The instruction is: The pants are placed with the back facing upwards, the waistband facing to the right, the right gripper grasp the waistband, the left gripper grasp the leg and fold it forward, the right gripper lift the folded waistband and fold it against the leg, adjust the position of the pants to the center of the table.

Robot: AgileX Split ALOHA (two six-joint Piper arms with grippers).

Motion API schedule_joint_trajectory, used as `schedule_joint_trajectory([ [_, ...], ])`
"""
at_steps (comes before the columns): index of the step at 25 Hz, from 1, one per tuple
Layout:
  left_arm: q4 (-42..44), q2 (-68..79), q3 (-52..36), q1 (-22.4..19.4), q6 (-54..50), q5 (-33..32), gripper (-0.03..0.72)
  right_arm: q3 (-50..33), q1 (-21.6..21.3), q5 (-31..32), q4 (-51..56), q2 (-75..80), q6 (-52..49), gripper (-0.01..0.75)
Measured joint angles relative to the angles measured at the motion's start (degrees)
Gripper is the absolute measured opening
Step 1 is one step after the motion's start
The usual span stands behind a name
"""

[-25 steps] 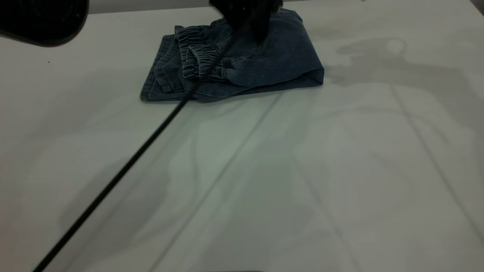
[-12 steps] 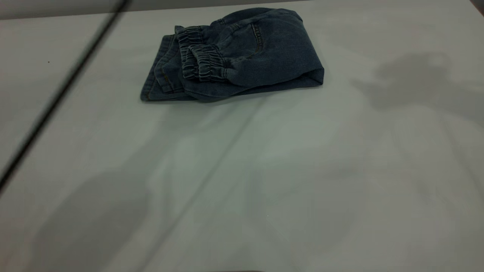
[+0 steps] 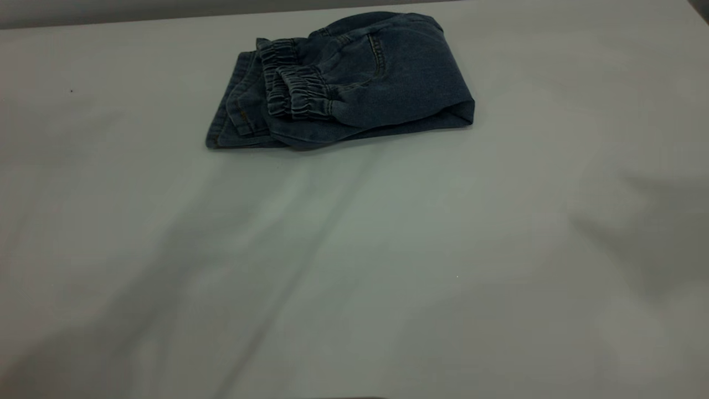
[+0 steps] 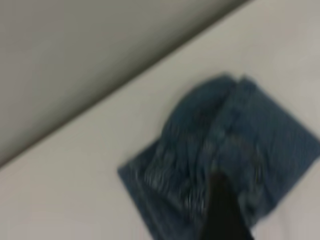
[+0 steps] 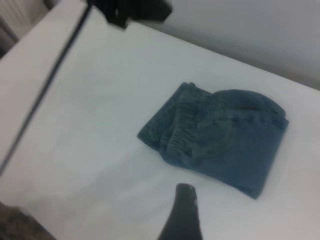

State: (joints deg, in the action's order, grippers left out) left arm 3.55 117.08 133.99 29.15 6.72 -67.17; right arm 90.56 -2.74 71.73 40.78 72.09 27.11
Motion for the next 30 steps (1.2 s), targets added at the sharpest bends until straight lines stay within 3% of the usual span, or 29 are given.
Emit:
schedule_joint_trajectory([
  [9, 2.52, -24.83, -29.75, 0.0, -0.08, 0.0, 0.427, -14.87, -0.05, 0.37, -8.51, -15.35, -8.89, 0.559],
  [18, 2.52, -52.4, -51.74, 0.02, -5.27, 0.0, 0.427, -33.87, -0.05, 0.5, -10.83, -38.03, -9.52, 0.559],
  [30, -0.91, -82.98, -79.06, 0.02, -4.68, 0.0, 0.427, -41.79, -0.05, 1.57, -19.32, -64.07, -16.93, 0.559],
])
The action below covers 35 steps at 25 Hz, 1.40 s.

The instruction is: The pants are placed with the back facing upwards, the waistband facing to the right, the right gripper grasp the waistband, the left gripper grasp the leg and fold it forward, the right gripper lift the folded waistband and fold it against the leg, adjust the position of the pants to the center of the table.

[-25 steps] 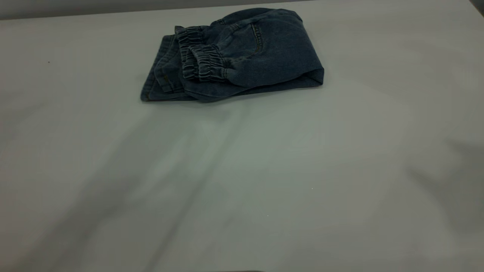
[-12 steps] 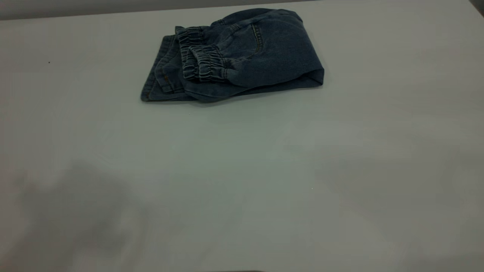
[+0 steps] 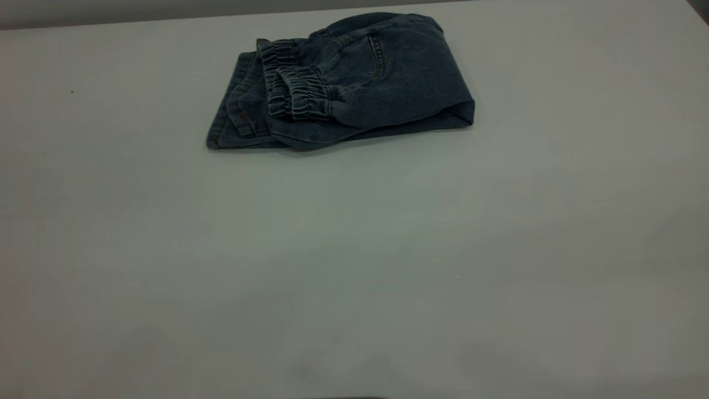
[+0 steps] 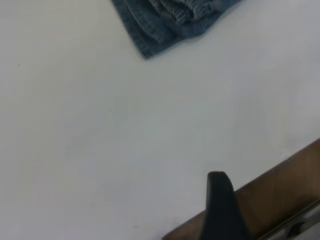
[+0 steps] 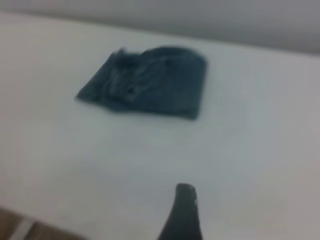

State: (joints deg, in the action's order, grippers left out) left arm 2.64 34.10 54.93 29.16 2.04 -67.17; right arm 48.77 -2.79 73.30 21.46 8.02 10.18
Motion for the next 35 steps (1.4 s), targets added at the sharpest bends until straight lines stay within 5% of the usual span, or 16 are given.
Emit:
schedule_joint_trajectory([
  [8, -2.26, -14.76, -10.38, 0.0, 0.14, 0.0, 0.427, -9.27, 0.0, 0.09, -8.89, -8.79, -0.76, 0.559],
  [16, -3.01, -22.06, -18.75, 0.0, 0.21, 0.0, 0.427, -20.54, 0.0, -6.21, -12.02, -8.79, -0.96, 0.559],
  [35, -4.46, -22.18, -26.71, 0.05, -0.9, 2.69, 0.427, -21.54, 0.0, -7.56, -12.04, -8.79, -2.02, 0.559],
])
